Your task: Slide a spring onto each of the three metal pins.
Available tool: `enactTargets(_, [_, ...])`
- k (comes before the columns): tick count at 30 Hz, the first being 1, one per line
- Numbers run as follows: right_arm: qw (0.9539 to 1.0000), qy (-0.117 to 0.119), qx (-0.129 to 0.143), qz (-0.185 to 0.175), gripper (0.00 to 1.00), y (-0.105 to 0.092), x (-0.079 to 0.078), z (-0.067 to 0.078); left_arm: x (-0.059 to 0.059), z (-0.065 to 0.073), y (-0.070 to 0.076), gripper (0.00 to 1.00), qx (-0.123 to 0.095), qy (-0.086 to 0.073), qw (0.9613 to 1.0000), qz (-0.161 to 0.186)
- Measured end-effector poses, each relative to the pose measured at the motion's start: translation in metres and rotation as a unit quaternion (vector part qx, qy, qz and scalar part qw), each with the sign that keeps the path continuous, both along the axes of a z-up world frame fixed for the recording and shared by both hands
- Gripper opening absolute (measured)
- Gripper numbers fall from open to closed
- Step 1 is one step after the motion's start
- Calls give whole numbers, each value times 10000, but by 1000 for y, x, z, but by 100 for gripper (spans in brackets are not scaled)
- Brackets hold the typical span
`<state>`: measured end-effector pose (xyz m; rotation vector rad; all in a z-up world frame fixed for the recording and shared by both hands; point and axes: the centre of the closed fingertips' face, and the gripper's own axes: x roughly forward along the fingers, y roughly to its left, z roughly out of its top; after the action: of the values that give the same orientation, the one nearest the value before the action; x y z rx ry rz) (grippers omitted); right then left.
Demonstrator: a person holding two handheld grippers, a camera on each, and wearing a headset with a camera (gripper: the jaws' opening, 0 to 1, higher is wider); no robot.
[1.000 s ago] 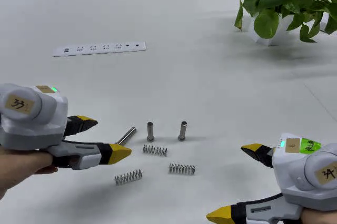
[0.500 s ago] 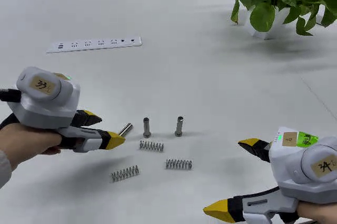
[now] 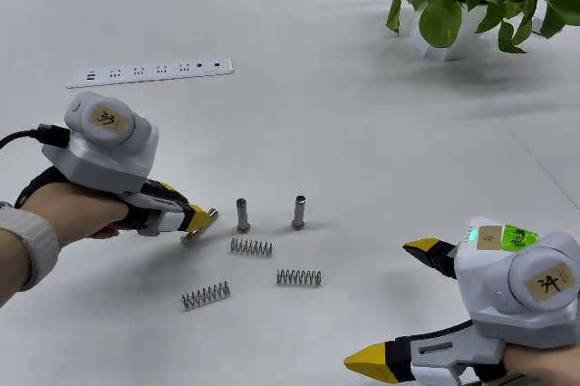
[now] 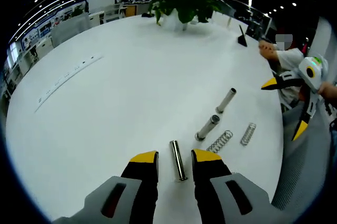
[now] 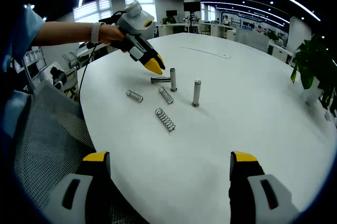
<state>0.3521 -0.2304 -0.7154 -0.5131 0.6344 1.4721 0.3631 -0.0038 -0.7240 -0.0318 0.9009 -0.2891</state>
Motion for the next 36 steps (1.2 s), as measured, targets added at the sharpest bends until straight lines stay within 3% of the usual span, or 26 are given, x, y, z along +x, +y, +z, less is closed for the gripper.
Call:
enactTargets(7, [10000,33,-18,-30,95,-2,-1,-1,3,-13,0,21,6,252,9997,-18])
enactTargets(17, [9999,35,19,-107,95,-4,0,0,7,-23,-3,17,133,455,9988,-70])
enactTargets(29, [9999,52,28,-157,95,-6,0,-2,12,-27,-8,15,476,566,9969,-274])
enactTargets(36, [9998,83,47,-162,94,-5,-3,0,11,-27,-9,13,774,708,9938,-358])
